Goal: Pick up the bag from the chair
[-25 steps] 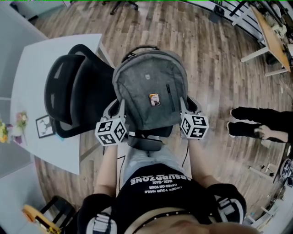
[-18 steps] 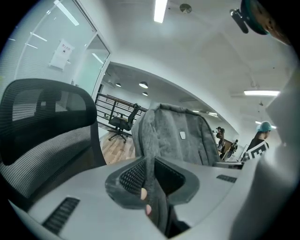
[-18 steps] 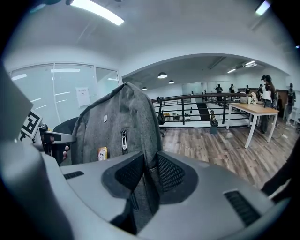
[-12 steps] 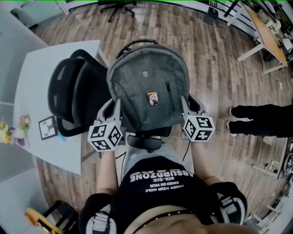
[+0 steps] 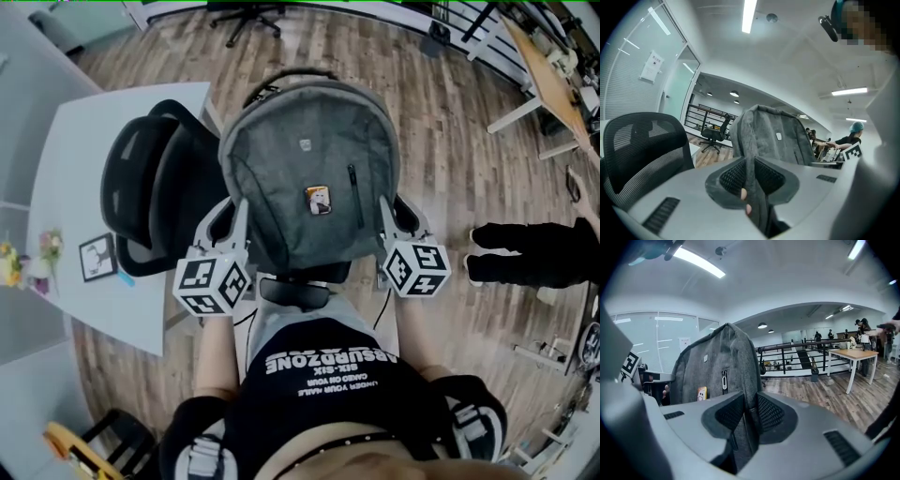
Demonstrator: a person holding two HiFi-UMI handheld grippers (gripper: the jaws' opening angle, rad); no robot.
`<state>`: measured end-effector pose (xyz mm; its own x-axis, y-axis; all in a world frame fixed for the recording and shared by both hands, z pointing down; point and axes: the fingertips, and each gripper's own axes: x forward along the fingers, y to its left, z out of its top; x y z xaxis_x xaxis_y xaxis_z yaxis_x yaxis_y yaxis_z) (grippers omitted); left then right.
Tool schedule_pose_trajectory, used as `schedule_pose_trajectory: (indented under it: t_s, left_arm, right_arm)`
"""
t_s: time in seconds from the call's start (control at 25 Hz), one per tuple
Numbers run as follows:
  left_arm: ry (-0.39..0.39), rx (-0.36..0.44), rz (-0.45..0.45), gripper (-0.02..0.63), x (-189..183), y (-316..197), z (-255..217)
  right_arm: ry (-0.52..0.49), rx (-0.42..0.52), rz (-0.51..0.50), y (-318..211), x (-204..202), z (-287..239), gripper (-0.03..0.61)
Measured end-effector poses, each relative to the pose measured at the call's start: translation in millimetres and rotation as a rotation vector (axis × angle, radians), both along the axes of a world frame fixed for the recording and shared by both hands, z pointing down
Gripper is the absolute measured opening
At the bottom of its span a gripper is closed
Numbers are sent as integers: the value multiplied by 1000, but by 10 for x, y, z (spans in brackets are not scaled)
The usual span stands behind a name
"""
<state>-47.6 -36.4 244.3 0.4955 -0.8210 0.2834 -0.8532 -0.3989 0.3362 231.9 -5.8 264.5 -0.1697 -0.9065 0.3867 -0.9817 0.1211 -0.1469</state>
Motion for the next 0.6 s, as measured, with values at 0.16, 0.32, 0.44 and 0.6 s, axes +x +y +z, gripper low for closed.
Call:
schedule_pose_trajectory:
  t_s: [0.16, 0.32, 0.44, 0.6]
  left_arm:
    - [-10, 4, -4, 71, -6, -9, -45]
    - [-13, 6, -7, 71, -43, -27, -45]
    - [-13, 6, -7, 71, -66, -18, -57]
    - [-11, 10, -12, 71, -88, 5, -92]
  right_arm:
    - [-1, 3, -5, -16, -9, -38, 94]
    - [-9, -2, -7, -46, -46, -27, 95]
    - [-13, -3, -10, -41, -67, -27, 95]
    - [-16, -1, -16, -34, -85, -54, 95]
